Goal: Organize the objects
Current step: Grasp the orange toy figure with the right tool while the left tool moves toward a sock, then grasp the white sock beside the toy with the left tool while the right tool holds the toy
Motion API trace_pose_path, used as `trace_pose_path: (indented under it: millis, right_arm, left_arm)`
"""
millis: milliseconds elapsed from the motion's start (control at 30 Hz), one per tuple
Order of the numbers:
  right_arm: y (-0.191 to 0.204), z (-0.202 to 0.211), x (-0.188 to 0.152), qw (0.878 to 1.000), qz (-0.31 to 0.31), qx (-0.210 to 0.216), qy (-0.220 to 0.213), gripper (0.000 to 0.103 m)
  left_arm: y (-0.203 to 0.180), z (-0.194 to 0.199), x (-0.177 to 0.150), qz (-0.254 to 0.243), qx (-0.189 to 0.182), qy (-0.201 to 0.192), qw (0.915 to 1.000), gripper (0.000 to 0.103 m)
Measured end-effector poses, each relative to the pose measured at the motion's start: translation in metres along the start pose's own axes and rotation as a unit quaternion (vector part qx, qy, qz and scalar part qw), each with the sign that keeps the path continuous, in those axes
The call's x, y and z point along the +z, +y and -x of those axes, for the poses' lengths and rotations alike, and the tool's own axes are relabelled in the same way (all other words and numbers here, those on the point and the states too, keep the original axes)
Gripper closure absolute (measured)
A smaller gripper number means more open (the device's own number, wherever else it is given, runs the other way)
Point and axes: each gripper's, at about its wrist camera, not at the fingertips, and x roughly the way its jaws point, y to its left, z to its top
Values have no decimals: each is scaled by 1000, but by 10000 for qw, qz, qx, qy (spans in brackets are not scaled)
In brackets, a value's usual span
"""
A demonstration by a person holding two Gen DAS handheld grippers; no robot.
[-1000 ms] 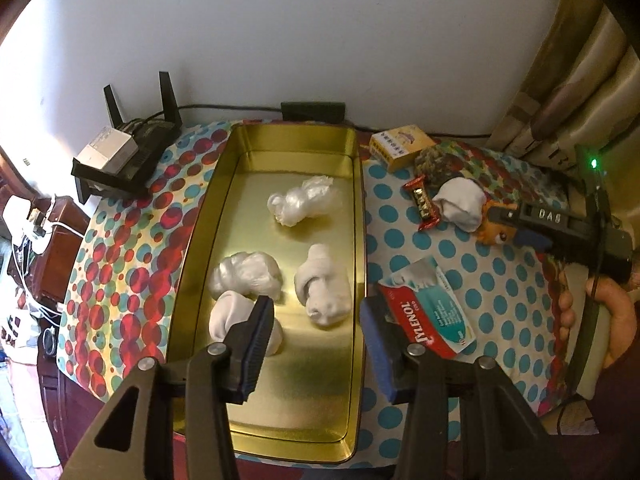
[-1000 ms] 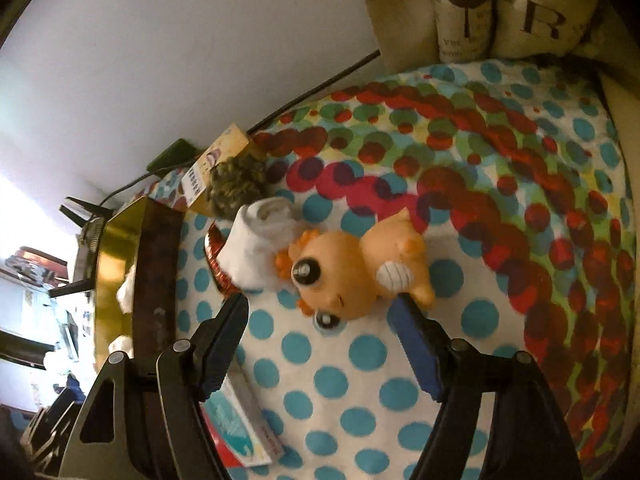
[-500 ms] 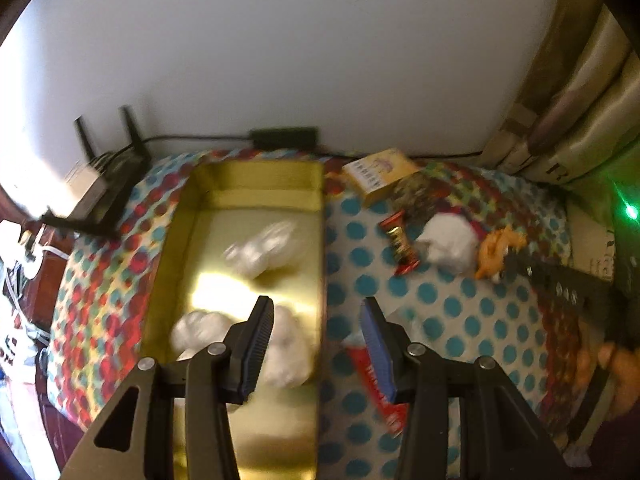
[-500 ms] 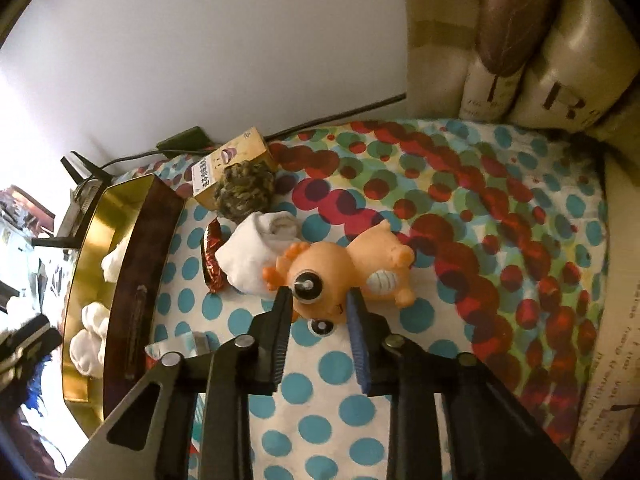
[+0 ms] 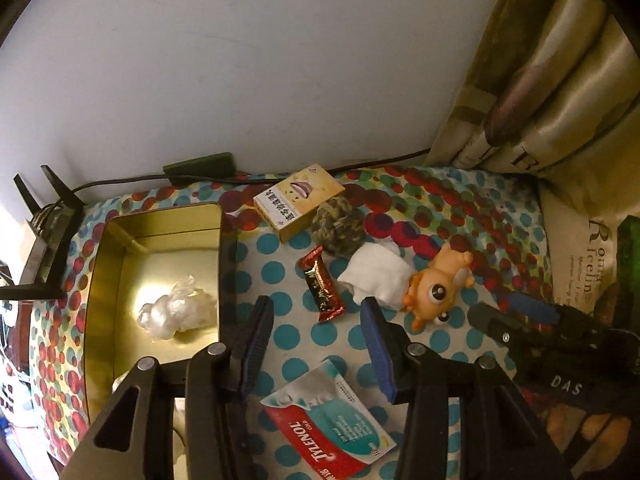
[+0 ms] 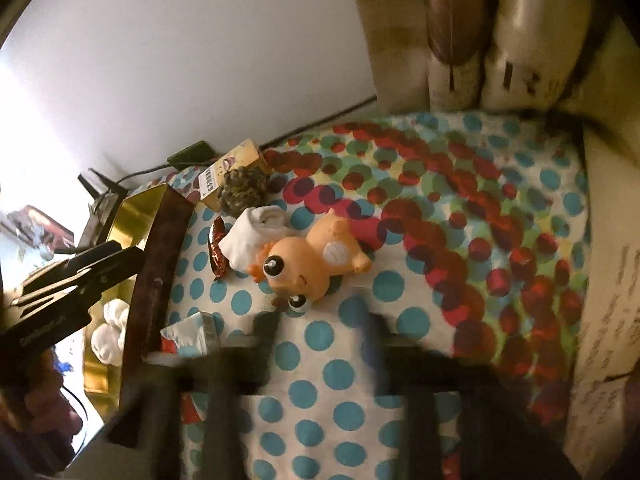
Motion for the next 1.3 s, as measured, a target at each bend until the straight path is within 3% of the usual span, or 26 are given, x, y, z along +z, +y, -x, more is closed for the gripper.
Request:
trace_pose_path:
  millis: [33,200,333,533,667,700,733,833,1000,1133,1300]
  right_arm:
    - [-1,-1,0,9998,-177,-29,-111,22]
    - [8,-16,5,9996,-297,23,-26,23]
    - [-5,-28,8,9936,-1080,298,147,23]
    - [-22,-50,19,9691,-2335,709,354,26]
    - [-25,-67,27,9540,-2896,594,496,33]
    - [-22,-70,30,9571,-2822,417,515,43]
    - [-18,-72,32,9622,-2660,221,534,59]
    - [-6,-75,36,9721,-2265,105,598,67]
    - [6,-50,33,9848,-1711,86,301,70]
    - [2,-24,23,9891,-1468,29,115,70]
    - [-17,-1,12,9914,-1299,-122,-64,70]
  left_arm:
    - [0,1,-1,-4,42,-6,10000,57]
    - [7,3,-7,73,160,48,9998,57]
    - [13,8,-11,141,239,-19,9996,57]
    - [26,10,-14,220,302,-18,9993,57]
    - [31,13,-15,209,336,-64,9992,57]
    - [32,13,-15,208,325,-69,9992,57]
    - [33,13,-15,211,292,-70,9993,57]
    - [34,11,-13,238,196,-85,9995,57]
    - [24,5,-4,199,-102,-91,9997,57]
    - [-1,-2,6,-104,-360,-170,9992,57]
    - [-26,-26,16,-271,-790,144,9964,57]
